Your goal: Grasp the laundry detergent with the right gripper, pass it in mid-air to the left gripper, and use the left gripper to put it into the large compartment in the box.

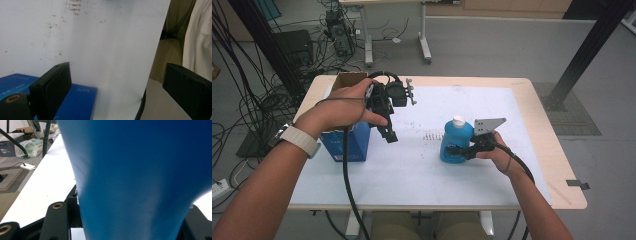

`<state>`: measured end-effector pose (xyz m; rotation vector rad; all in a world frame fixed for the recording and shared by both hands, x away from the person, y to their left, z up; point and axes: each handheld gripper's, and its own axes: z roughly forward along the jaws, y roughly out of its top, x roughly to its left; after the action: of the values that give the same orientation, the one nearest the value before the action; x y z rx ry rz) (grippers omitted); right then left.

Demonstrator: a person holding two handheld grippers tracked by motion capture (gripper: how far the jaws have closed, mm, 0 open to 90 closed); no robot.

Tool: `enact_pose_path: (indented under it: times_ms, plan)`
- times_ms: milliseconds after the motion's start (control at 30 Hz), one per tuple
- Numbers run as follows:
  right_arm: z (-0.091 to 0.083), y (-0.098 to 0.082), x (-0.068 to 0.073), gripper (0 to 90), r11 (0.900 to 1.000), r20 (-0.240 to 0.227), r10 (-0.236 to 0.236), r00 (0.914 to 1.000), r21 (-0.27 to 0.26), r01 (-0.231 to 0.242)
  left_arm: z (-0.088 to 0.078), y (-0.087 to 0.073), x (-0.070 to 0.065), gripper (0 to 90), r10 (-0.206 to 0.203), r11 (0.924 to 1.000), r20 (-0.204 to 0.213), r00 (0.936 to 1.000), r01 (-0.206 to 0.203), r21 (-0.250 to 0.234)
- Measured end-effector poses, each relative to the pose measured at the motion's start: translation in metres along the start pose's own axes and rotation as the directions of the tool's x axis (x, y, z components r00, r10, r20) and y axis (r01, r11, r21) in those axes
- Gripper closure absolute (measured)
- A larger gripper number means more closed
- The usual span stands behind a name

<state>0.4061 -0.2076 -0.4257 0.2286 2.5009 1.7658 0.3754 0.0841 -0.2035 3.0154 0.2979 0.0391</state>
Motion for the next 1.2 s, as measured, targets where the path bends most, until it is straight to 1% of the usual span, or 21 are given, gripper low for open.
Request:
enact_pose_path:
  times_ms: [100,200,367,400,433,533,567,800,833,1200]
  plan:
    - [0.0000,0.0000,0.0001,41.7,1.000,0.000,0.000,1.0000,0.000,0.000,-0.0002,0.0000,0.0001,8.9,0.006,1.0000,-0.002,1.0000,-0.006,0.001]
    - [0.0000,0.0000,0.0001,41.7,1.000,0.001,0.000,1.0000,0.000,0.000,0.0000,-0.0002,-0.0002,8.9,0.000,1.0000,-0.002,1.0000,0.000,-0.003]
    - [0.0000,0.0000,0.0001,41.6,1.000,0.001,0.000,1.0000,0.000,0.000,-0.0002,0.0000,0.0003,8.9,0.007,1.0000,-0.001,1.0000,-0.007,0.002]
    - [0.0000,0.0000,0.0001,41.7,1.000,0.001,0.000,1.0000,0.000,0.000,0.0000,-0.0001,-0.0001,8.9,0.001,1.0000,-0.001,1.0000,-0.001,-0.003]
    - [0.0000,0.0000,0.0001,41.7,1.000,0.001,0.000,1.0000,0.000,0.000,-0.0002,0.0000,0.0003,8.9,0.006,1.0000,-0.002,1.0000,-0.006,0.001]
    - [0.0000,0.0000,0.0001,41.6,1.000,0.001,0.002,1.0000,0.000,-0.002,0.0001,0.0000,-0.0002,8.9,0.001,1.0000,-0.002,1.0000,-0.001,-0.002]
    - [0.0001,0.0000,0.0001,41.6,1.000,0.001,0.001,1.0000,0.000,-0.001,-0.0002,0.0001,0.0001,8.9,0.006,1.0000,-0.002,1.0000,-0.006,0.001]
    - [0.0001,0.0000,0.0001,41.6,1.000,0.002,0.001,1.0000,0.000,-0.001,-0.0009,0.0001,0.0000,8.9,0.008,1.0000,-0.002,1.0000,-0.008,0.002]
    - [0.0001,0.0000,0.0001,41.5,1.000,0.002,0.003,1.0000,0.000,-0.003,-0.0007,0.0001,-0.0002,8.9,0.007,1.0000,-0.003,1.0000,-0.007,-0.005]
    - [0.0001,0.0001,0.0000,41.5,1.000,0.001,0.003,1.0000,0.000,-0.003,-0.0003,0.0011,0.0001,8.9,0.008,1.0000,-0.001,1.0000,-0.008,0.002]
